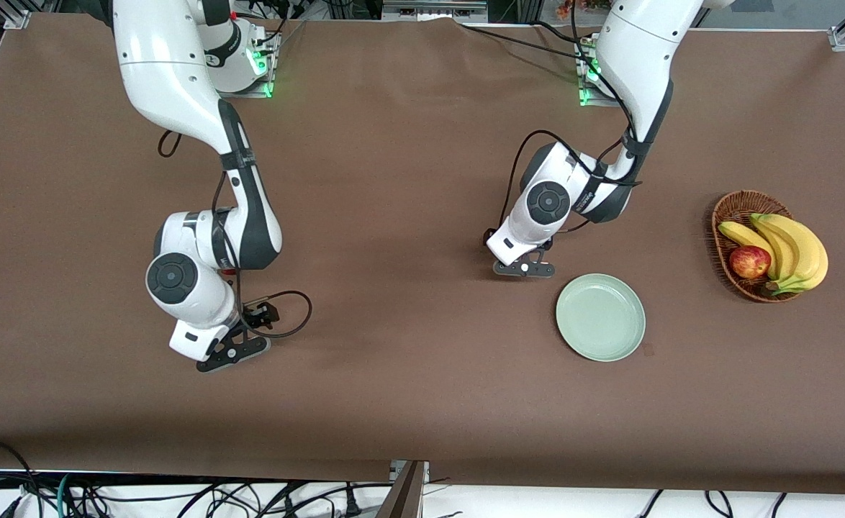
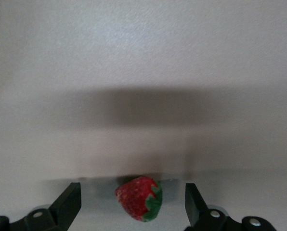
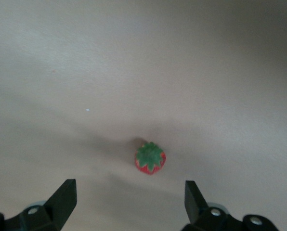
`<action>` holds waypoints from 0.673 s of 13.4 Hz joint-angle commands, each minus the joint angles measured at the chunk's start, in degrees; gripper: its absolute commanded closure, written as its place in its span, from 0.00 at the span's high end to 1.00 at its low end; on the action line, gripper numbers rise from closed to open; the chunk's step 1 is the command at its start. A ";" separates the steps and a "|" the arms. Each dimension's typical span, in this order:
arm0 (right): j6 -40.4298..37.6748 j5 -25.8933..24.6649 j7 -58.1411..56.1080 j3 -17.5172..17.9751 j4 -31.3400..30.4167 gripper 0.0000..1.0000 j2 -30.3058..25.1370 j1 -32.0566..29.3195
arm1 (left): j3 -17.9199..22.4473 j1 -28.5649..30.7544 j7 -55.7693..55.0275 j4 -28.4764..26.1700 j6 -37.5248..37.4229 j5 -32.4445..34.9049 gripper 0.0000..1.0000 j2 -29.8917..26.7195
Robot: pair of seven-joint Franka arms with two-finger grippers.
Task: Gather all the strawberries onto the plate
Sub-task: 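Carry the strawberry over the plate while the right gripper grasps another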
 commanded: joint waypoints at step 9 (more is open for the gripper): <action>3.14 4.69 -2.85 0.75 -0.95 0.28 3.55 -1.43 | 0.80 0.32 1.37 1.79 -5.42 0.77 0.21 -4.54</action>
